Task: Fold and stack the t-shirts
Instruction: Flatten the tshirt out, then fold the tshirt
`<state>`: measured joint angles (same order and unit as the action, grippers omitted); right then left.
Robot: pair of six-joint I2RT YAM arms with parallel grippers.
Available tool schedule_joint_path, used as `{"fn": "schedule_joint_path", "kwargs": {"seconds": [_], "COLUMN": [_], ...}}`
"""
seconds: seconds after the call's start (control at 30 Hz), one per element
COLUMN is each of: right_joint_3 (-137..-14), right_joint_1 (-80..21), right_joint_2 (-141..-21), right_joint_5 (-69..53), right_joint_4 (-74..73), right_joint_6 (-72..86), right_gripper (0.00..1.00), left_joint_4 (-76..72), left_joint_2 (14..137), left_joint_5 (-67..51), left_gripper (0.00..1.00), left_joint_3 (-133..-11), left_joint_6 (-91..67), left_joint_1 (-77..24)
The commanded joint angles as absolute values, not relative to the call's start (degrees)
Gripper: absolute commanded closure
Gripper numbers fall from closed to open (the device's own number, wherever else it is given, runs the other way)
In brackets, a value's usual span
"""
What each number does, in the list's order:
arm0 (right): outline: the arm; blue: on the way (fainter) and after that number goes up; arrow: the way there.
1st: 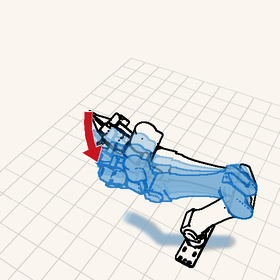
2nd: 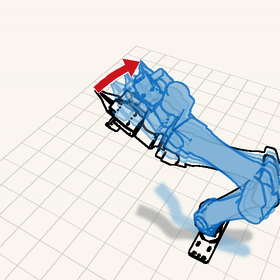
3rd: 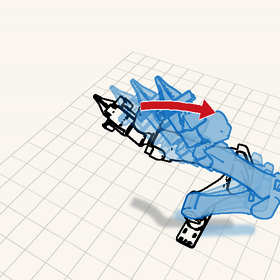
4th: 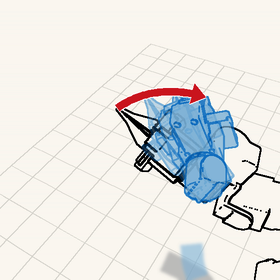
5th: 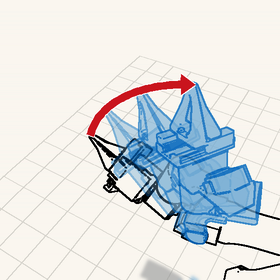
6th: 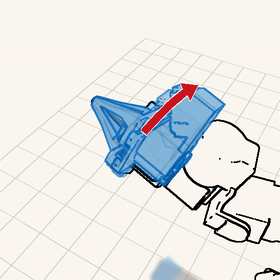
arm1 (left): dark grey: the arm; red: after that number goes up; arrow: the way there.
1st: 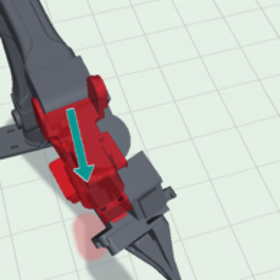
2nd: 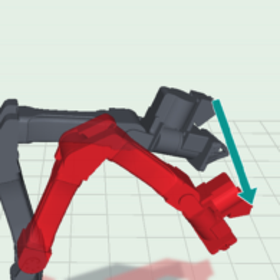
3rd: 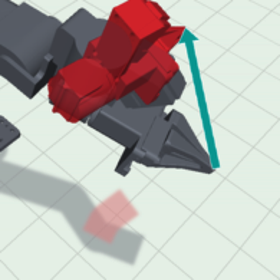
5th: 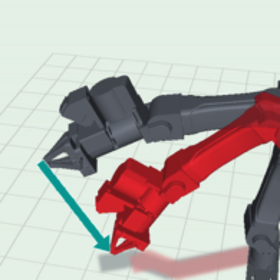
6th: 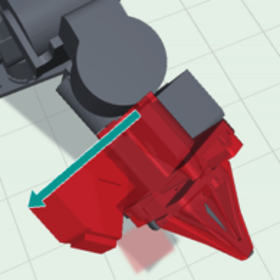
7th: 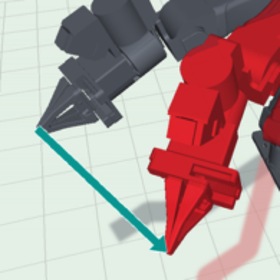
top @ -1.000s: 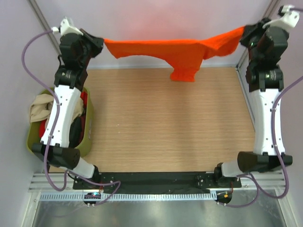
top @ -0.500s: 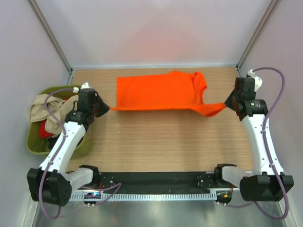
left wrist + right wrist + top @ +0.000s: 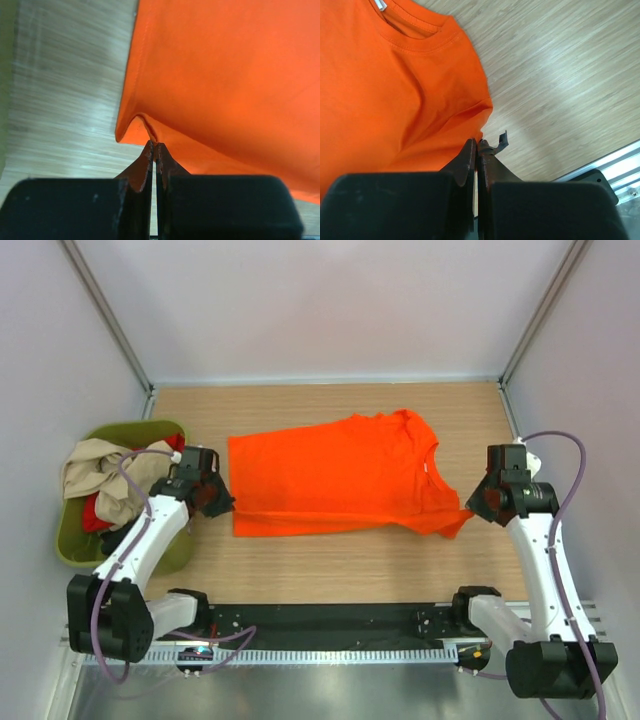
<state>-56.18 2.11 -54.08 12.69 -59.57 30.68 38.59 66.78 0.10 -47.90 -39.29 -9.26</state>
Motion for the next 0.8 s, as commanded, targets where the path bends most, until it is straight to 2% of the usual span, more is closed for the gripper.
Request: {"fn": "schedule_joint_path", "kwargs": {"seconds": [0.0,0.5,0.77], "right_joint_3": [-58.1,-58.4,-63.4], "right_joint_1": [2.4,2.3,2.2], "right_joint_2": [-56.1,-73.9,-83.8], "right_joint_5": [12.3,8.8,6.4], "right_joint_4": [-57.2,-40.8,-39.0], "right_joint_6": [32.0,31.4,29.4], "right_gripper": [0.99,0.99,0.99], "left_joint_4": [39.9,40.3,39.9], "left_joint_2": [68.5,74.3,81.6], "left_joint_5": [1.7,8.9,11.2], "left_gripper": [1.00,1.00,1.00], "left_joint_3": [-47.7,-48.9,-51.2], "left_joint_6": [-38.1,-39.9,-40.5], "left_joint_1": [-9.1,-9.1,-9.6]}}
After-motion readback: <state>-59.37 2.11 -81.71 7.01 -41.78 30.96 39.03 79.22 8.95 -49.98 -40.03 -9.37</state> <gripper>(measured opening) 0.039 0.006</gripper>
